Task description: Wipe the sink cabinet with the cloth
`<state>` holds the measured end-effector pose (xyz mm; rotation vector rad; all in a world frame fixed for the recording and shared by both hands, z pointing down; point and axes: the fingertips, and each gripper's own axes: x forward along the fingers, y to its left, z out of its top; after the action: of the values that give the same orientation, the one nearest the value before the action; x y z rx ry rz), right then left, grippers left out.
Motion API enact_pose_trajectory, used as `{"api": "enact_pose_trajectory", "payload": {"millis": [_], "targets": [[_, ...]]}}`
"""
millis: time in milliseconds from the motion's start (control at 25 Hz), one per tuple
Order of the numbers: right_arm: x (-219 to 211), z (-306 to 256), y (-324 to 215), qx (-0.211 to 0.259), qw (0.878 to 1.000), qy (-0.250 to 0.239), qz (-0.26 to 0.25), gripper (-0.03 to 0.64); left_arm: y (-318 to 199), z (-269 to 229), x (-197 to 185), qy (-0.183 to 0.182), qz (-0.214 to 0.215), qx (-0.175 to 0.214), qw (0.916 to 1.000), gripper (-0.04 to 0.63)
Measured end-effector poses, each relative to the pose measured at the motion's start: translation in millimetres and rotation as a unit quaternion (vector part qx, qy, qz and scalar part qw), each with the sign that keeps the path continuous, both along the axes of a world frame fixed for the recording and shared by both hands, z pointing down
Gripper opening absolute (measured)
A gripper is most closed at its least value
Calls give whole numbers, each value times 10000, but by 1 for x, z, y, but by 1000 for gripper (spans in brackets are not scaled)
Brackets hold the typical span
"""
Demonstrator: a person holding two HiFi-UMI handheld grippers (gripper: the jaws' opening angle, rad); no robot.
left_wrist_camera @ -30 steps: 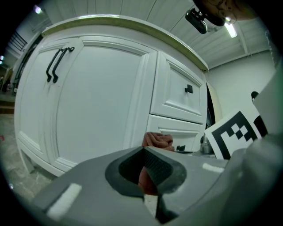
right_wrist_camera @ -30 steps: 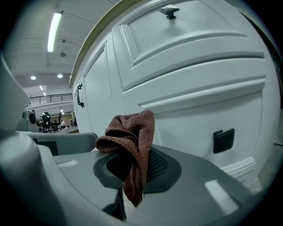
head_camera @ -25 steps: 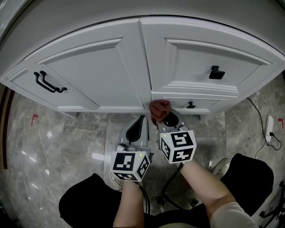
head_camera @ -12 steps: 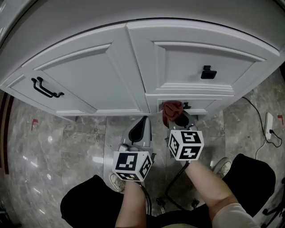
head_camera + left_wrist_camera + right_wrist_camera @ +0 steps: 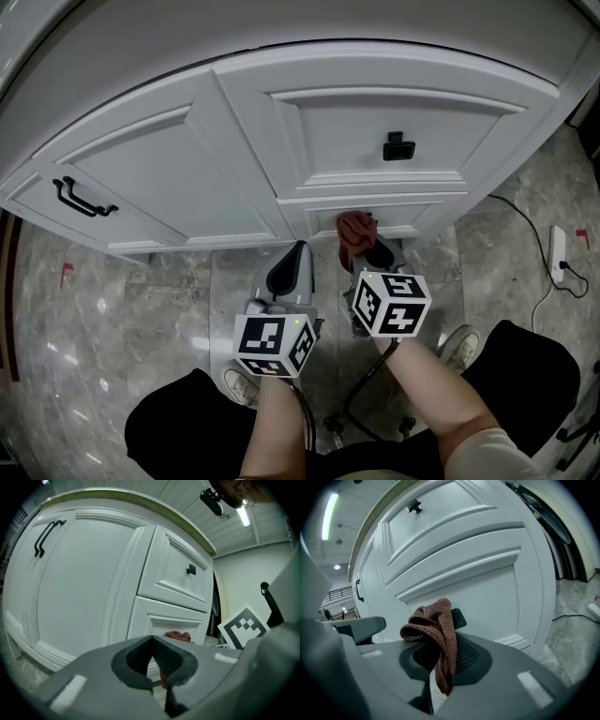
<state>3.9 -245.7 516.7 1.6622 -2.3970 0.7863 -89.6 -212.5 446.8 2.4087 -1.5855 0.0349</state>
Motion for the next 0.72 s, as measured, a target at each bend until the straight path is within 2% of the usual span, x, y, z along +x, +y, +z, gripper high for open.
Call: {"api": "enact_pose_trajectory", "payload": {"millis": [200,320,440,720], "targets": [[16,-13,12,184,9998,99,19,81,-1,-3,18,72,105,38,9999,2],[42,-18,11,361,9987,275,252,81,0,-1,30,83,188,22,9998,0],[63,-19,3,381,9979,247,458,80,2,4,40,45,279,-15,9996,2],[65,-17,-11,392,9984,55,415,80,1,13,57,-47,384,-108,9992,0]]}}
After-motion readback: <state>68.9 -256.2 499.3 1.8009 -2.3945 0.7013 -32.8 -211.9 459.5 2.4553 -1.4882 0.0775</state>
